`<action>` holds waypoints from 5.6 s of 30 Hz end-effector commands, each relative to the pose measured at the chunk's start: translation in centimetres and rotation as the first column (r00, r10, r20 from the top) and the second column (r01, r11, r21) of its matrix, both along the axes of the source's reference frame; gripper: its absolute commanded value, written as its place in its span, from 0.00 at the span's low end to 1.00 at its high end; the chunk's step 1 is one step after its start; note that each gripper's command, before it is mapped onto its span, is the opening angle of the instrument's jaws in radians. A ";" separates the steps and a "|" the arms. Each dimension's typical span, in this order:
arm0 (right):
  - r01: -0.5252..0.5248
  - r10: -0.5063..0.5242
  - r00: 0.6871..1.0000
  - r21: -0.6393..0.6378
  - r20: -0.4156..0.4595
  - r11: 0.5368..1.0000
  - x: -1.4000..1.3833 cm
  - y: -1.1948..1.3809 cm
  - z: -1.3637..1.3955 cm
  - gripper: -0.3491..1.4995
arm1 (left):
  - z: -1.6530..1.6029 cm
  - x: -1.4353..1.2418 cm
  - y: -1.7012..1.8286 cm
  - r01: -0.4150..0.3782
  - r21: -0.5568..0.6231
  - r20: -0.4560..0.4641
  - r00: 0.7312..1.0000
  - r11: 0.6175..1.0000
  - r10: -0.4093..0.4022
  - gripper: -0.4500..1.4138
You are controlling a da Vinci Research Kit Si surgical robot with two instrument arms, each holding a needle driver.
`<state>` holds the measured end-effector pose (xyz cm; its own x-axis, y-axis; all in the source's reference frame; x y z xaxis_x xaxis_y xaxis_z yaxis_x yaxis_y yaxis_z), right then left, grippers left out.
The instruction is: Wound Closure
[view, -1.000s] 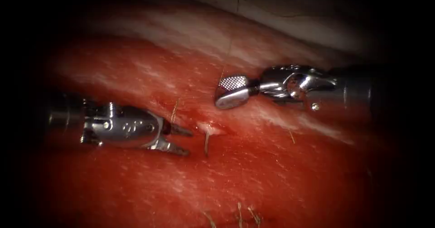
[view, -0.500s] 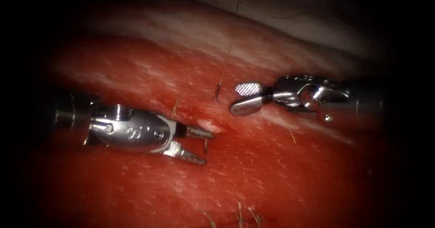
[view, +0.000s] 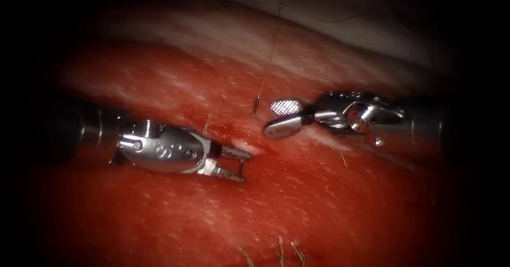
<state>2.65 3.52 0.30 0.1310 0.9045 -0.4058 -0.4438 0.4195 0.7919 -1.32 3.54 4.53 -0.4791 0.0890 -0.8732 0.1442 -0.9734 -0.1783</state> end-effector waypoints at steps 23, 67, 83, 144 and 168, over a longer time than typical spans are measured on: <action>0.021 -0.021 1.000 0.024 -0.023 0.999 0.04 -0.11 -0.14 0.89 | -1.10 0.00 -0.01 -0.029 0.671 0.114 0.991 0.740 -0.064 0.05; -0.217 0.434 0.880 0.647 -0.195 0.731 0.11 -0.05 -0.63 0.68 | -0.92 0.01 0.29 0.257 -0.306 0.172 0.962 0.917 -0.212 0.05; -0.277 0.464 0.881 0.692 -0.094 0.666 0.27 -0.11 -0.58 0.00 | -0.93 0.00 0.28 0.267 -0.308 0.161 0.961 0.913 -0.227 0.05; -0.169 0.154 0.985 -0.280 -0.075 0.945 0.10 0.08 -0.84 0.00 | 0.53 -0.22 0.54 0.118 0.465 -0.549 0.816 0.878 0.181 0.05; -0.106 0.168 0.984 -0.570 0.057 0.815 0.23 0.24 -0.52 0.00 | 0.85 -0.33 0.13 -0.085 0.758 -0.387 0.739 0.647 0.552 0.37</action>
